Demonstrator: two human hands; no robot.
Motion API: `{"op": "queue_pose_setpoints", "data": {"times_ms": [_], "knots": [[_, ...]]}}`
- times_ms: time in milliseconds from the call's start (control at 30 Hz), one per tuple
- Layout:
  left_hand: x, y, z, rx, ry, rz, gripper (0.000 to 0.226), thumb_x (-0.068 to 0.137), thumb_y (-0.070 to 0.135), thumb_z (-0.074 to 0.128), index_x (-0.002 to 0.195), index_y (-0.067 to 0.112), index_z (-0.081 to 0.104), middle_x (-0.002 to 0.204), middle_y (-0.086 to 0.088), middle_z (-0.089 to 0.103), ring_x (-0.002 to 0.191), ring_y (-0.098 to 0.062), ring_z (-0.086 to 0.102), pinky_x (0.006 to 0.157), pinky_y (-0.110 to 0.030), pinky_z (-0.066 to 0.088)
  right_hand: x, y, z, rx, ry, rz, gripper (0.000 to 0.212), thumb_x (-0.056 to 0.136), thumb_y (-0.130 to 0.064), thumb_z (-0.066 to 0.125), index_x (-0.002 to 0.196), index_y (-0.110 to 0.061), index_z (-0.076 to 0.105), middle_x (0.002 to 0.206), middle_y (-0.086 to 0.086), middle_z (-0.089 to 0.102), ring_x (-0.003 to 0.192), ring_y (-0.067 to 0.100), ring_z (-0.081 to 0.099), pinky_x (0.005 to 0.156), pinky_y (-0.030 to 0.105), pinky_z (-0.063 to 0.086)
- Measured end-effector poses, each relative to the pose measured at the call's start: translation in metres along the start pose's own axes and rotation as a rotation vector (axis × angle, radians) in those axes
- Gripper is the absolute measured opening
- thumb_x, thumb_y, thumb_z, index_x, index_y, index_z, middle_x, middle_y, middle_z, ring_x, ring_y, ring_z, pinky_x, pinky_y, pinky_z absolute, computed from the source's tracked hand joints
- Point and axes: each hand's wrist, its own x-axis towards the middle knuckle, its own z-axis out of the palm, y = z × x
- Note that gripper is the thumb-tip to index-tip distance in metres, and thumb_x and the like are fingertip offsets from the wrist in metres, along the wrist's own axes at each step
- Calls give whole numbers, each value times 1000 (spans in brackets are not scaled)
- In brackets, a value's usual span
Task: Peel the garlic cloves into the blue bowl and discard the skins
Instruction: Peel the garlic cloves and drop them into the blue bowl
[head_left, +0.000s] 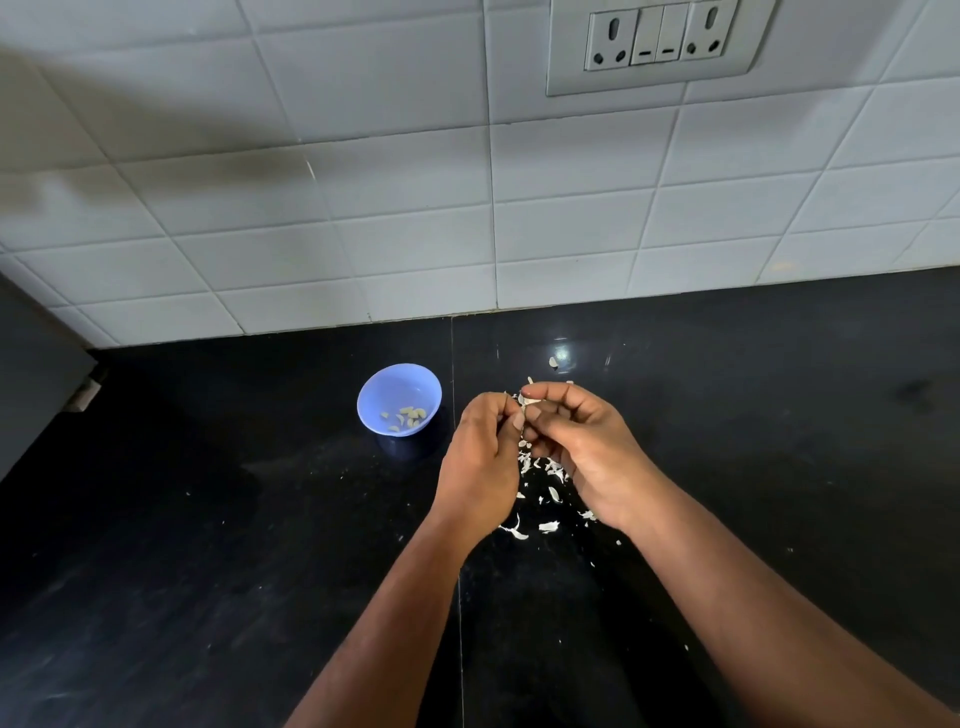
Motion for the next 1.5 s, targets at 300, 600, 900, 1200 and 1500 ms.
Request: {"op": "queue_pose_setpoints", "data": {"times_ms": [300, 600, 900, 1200, 1500], "knots": [[-11, -2, 3, -311, 158, -128, 13, 101, 7, 65, 99, 20, 65, 96, 3, 75, 83, -15, 72, 84, -37, 61, 6, 0, 2, 180, 70, 79, 22, 104, -1, 57, 119, -5, 72, 84, 0, 71, 70, 9, 64, 58, 21, 51], [-12, -27, -5, -281, 33, -357, 20, 111, 18, 43, 114, 31, 59, 84, 1, 65, 68, -11, 58, 70, -35, 54, 12, 2, 8, -36, -14, 118, 8, 102, -13, 65, 104, -7, 70, 80, 3, 70, 66, 12, 63, 53, 22, 45], [-16, -48, -28, -145, 95, -485, 16, 107, 24, 52, 100, 29, 65, 76, 4, 63, 59, -10, 52, 56, -31, 43, 72, 12, 74, -543, -108, -2, 9, 98, -4, 68, 102, -11, 72, 90, 12, 76, 73, 16, 70, 59, 27, 53], [-7, -50, -39, 5, 66, -382, 4, 96, 35, 74, 96, 33, 71, 77, 15, 74, 70, 0, 68, 69, -32, 55, 86, 6, 67, -614, -103, 16, 15, 103, -5, 62, 108, -12, 73, 102, 10, 78, 83, 19, 77, 67, 30, 61], [6, -42, 6, 143, 7, -250, 19, 102, 34, 64, 120, 35, 72, 110, 18, 71, 105, 0, 66, 99, -36, 56, 50, -30, -86, -1219, 15, 84, 40, 98, 5, 54, 106, -30, 71, 103, -6, 70, 87, 10, 72, 77, 29, 60]]}}
